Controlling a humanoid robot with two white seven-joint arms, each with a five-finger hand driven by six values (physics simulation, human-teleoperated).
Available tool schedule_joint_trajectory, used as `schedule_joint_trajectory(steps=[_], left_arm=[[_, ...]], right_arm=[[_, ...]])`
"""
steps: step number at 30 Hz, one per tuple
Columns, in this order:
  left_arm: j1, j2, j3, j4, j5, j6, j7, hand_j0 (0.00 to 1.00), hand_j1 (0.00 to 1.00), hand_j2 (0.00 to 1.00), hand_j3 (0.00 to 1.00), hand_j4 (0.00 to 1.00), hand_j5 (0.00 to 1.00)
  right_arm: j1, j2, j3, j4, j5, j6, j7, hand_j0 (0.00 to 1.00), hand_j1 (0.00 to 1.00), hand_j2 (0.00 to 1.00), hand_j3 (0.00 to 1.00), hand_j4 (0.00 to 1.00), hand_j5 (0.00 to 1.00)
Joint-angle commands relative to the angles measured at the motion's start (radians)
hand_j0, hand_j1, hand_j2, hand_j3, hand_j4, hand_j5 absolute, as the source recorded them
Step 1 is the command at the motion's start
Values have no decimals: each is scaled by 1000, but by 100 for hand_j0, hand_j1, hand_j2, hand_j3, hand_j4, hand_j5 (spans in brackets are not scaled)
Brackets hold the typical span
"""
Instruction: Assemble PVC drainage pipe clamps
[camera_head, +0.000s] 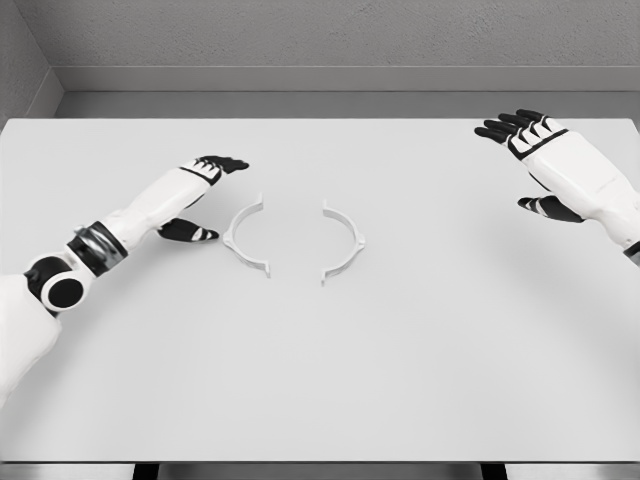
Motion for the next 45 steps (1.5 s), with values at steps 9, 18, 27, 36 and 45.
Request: schedule_joint_trajectory(steps=[9,18,27,36,45], left_arm=[[0,-26,-11,-1,5,0,1,100,100,100,100,100,100],[0,-60,-17,-1,-9,0,1,100,100,100,100,100,100],[-26,-51,-8,30,-7,0,1,100,100,100,100,100,100],[-35,-77,-17,62,-9,0,1,100,100,100,100,100,100],[-35,-115,-17,59,-24,0,1,100,100,100,100,100,100]], right_arm=[[14,-3,-1,0,-5,1,-2,100,100,100,100,100,100],[15,-3,-1,0,-7,1,-2,100,100,100,100,100,100],[15,-5,-3,2,-7,1,-2,100,100,100,100,100,100],[17,-5,-3,2,-7,1,-2,100,100,100,100,100,100],[15,-5,-3,2,-7,1,-2,100,100,100,100,100,100]])
